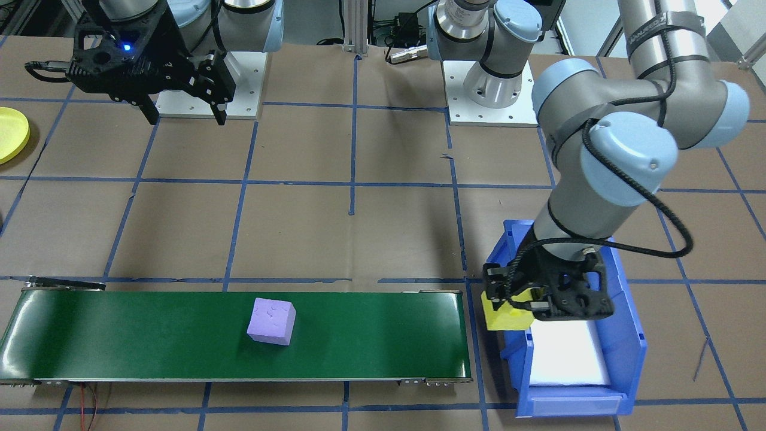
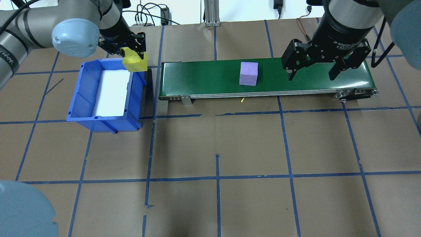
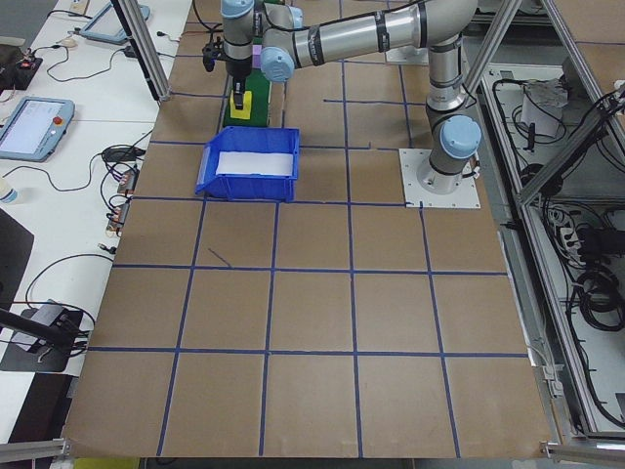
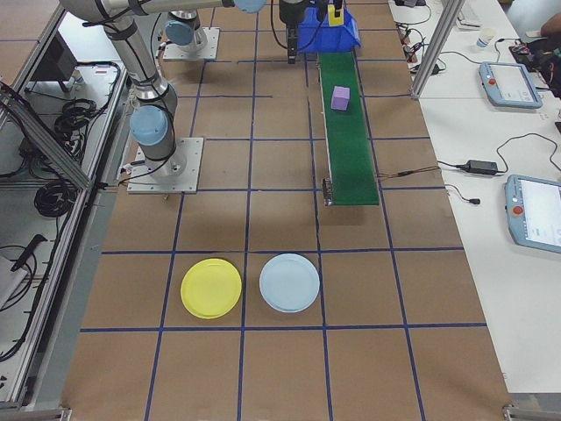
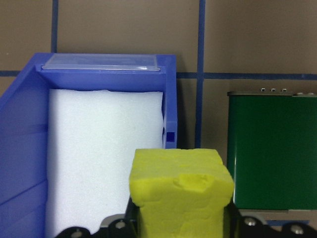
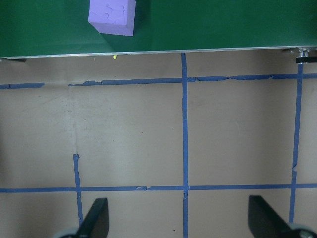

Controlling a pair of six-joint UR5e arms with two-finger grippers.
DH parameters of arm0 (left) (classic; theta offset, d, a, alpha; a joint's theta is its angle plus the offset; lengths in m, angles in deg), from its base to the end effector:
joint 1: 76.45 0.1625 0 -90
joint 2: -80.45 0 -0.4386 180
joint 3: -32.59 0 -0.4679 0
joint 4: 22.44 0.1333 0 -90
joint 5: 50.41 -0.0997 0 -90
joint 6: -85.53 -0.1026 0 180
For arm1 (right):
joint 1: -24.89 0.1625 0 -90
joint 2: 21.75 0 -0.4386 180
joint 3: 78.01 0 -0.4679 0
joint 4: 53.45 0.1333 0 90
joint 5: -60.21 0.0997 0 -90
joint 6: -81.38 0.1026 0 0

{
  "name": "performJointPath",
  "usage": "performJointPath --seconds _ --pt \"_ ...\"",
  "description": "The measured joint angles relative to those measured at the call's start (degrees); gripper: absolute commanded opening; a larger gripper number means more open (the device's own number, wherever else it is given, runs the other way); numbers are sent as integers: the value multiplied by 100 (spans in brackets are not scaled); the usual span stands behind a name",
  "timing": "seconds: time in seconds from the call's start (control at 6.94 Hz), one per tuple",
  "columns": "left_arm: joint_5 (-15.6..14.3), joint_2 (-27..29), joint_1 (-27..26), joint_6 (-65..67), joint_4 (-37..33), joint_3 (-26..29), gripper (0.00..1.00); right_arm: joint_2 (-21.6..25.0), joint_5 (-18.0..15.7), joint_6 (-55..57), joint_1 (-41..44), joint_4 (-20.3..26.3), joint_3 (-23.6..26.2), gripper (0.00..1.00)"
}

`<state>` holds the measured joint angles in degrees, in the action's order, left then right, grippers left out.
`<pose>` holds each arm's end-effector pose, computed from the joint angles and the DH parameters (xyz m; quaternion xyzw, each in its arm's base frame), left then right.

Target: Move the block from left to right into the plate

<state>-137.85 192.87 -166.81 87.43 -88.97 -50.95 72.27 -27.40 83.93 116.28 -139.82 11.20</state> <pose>-0.1425 -0.7285 0.3507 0.0119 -0.9975 0.0650 0.0236 0.1506 -0.5338 0.5388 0.0099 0.9997 -0.0096 0.0212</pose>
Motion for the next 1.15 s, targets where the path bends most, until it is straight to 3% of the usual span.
performJointPath --seconds 0.43,0.58,0.72,1.15 --pt "223 601 -609 214 639 -20 22 -9 7 -6 -9 5 19 100" --pt "292 706 -662 223 750 -37 56 -26 7 -8 -15 -8 19 100" --pt "324 773 -692 229 867 -72 100 -73 -20 -19 -29 -51 16 100" --pt "269 427 -711 209 830 -131 100 -554 -186 -33 -58 -115 8 100"
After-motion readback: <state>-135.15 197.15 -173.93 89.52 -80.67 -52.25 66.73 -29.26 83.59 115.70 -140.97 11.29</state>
